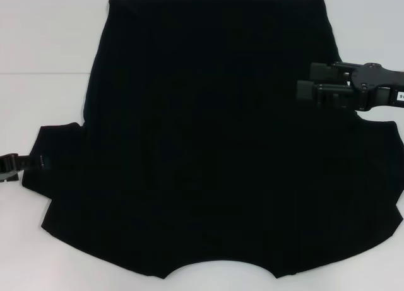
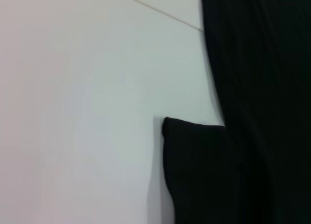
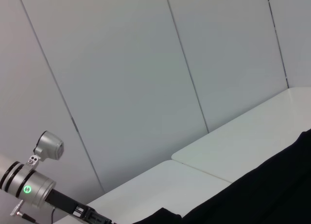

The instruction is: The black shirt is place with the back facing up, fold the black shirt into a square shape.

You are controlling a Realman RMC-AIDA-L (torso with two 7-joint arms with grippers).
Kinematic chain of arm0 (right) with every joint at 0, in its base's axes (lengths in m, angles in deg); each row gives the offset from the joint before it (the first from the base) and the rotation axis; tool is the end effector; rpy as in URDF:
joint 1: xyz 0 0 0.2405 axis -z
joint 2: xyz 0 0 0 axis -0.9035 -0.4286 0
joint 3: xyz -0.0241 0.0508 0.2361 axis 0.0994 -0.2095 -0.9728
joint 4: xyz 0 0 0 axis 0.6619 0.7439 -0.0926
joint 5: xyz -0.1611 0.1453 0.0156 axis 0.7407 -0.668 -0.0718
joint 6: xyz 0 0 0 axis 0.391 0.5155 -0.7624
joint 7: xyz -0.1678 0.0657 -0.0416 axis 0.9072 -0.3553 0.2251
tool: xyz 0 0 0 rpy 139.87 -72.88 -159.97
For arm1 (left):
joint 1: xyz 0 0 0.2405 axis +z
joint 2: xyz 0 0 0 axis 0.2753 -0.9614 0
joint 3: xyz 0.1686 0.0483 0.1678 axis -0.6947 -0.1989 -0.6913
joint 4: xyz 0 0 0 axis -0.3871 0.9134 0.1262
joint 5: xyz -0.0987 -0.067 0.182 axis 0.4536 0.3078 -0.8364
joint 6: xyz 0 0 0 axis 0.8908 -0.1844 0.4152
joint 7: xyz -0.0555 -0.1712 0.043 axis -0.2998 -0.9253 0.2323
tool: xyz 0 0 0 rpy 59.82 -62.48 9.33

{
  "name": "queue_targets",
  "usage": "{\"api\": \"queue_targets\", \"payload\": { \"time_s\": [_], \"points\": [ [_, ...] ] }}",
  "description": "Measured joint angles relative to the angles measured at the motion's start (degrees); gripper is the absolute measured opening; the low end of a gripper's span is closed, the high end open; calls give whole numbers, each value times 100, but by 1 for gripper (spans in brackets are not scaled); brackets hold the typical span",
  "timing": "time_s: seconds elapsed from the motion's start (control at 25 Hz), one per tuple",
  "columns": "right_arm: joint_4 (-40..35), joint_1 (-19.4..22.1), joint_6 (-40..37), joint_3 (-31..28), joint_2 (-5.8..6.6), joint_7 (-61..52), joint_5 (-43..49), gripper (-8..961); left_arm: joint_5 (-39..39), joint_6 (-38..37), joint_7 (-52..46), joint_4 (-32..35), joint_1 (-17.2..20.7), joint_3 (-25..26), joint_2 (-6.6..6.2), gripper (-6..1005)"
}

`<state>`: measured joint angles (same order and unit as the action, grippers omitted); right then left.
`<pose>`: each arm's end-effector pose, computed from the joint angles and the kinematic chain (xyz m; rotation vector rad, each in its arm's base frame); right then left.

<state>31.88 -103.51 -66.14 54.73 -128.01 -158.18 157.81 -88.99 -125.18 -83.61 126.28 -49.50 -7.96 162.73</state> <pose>0.1925 0.3976 0.0398 -2.6241 0.7254 0.8616 -0.3668 0.3752 0.0591 -1.8381 -1.6913 -0.2670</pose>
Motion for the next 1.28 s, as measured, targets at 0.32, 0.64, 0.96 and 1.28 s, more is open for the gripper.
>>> {"api": "queue_targets", "payload": {
  "time_s": [0.32, 0.64, 0.96, 1.28],
  "points": [
    [0, -2, 20, -11, 1, 2, 0, 837, -5, 9, 24, -47, 19, 0, 1, 884],
    [0, -22, 32, -9, 1, 2, 0, 837, -6, 12, 37, -64, 9, -130, 29, 884],
    [0, -16, 59, -9, 0, 7, 0, 837, 32, -21, 44, -65, -4, -150, 34, 884],
    [0, -5, 76, -9, 0, 10, -9, 838, 28, -99, 40, 31, -13, -137, 20, 884]
  ]
}}
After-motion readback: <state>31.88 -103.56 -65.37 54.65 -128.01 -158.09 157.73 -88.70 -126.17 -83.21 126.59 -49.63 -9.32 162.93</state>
